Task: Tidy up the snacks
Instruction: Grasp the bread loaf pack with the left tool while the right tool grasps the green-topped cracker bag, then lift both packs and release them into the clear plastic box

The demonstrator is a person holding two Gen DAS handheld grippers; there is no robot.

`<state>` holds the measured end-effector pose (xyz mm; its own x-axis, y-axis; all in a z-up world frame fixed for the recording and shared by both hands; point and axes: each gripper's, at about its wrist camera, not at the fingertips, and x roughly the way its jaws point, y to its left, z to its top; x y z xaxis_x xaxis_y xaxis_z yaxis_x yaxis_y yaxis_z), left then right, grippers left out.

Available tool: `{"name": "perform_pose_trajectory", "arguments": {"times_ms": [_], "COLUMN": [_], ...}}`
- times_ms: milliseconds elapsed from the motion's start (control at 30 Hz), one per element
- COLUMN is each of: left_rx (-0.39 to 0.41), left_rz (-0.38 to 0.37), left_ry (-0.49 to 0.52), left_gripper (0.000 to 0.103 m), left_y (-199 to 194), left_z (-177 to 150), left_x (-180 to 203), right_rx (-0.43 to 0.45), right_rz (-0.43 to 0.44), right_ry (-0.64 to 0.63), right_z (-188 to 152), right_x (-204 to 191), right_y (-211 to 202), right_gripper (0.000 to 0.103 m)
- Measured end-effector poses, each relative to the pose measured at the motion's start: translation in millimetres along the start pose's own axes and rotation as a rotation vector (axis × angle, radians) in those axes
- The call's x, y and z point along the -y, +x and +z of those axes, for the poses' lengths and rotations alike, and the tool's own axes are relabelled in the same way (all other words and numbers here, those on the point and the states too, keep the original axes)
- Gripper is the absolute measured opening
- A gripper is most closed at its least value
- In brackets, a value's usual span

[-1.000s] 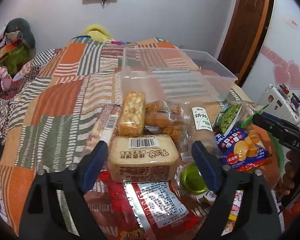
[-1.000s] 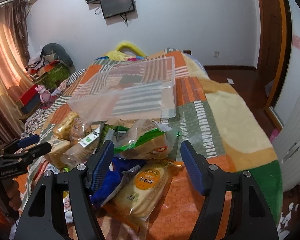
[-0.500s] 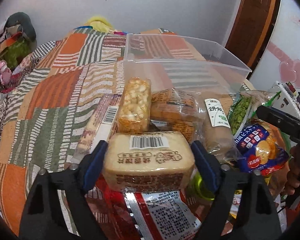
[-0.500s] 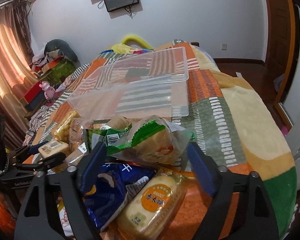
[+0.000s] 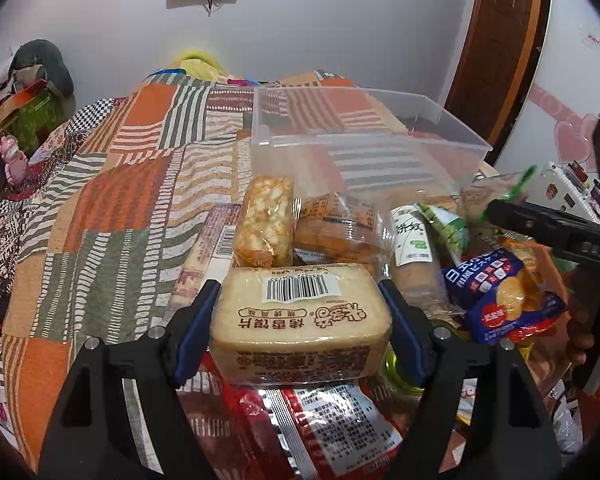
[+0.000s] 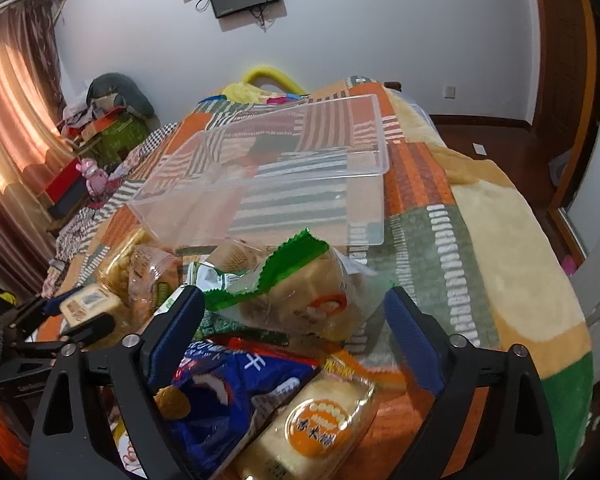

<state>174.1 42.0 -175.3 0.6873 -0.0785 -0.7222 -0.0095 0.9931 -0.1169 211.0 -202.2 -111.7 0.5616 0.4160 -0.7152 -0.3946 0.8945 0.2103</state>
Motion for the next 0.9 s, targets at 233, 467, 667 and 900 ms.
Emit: {"name": "perform_pose_trajectory", "arguments": {"times_ms": [233, 467, 667, 900], "left_rx": [0.035, 0.058, 0.069, 0.084], "left_rz": [-0.002, -0.004, -0.008, -0.009], "left_ry": [0.026, 0.043, 0.025, 0.013], "left_gripper": [0.078, 0.078, 0.078, 0.078], "left_y": [-14.5, -21.4, -23.2, -24.3], "left_z": [5.1, 8.9, 14.9, 28.5], "left_x": [6.6, 9.5, 4.6, 2.1], "right_rx": [-0.038, -0.066, -0.132, -0.118], "right_rz": [0.058, -0.029, -0.042, -0.056], "right_ry": [0.014, -0.066, -0.116, -0.137], "right_z": [4.8, 15.3, 21.0, 15.4], "right_x": [-1.6, -7.9, -1.6, 1.2], "right_y": [12.1, 23.8, 42.7, 36.7], "right_gripper": [0.091, 0.091, 0.076, 0.045]}}
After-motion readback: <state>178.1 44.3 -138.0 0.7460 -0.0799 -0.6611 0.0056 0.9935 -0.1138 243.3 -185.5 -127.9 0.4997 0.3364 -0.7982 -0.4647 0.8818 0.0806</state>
